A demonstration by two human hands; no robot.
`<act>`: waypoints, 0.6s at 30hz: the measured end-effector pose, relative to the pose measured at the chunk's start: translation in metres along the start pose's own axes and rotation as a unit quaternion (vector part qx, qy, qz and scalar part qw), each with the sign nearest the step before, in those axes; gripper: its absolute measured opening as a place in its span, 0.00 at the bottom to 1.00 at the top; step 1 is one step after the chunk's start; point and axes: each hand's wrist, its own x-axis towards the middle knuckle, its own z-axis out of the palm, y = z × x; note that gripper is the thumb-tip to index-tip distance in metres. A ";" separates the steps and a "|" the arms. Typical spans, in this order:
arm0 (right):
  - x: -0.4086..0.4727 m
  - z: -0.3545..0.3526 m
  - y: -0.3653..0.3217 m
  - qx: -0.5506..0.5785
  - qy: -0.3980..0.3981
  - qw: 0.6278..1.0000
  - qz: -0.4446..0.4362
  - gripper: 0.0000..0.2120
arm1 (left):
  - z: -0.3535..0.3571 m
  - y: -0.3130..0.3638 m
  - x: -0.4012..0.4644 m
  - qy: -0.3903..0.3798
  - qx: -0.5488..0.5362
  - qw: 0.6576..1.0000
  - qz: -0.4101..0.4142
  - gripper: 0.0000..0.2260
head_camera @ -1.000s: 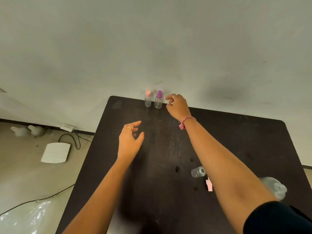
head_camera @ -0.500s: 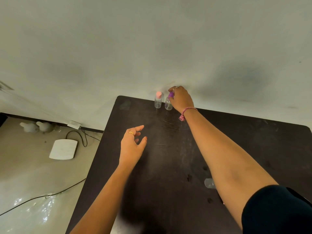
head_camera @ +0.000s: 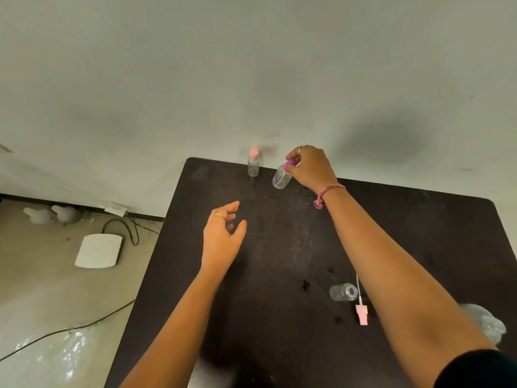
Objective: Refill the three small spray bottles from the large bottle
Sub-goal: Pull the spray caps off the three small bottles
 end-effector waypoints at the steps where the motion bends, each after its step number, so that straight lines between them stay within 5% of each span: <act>1: -0.006 -0.010 -0.003 0.005 -0.005 1.000 -0.004 0.08 | 0.001 0.004 -0.002 -0.002 -0.001 1.000 0.002 0.18; 13: -0.104 -0.115 -0.066 0.105 -0.108 0.987 -0.056 0.10 | 0.004 0.059 -0.046 -0.044 -0.031 0.994 0.098 0.29; 18: -0.137 -0.137 -0.087 0.138 -0.142 0.977 -0.078 0.10 | -0.008 0.078 -0.065 -0.022 -0.027 0.991 0.128 0.25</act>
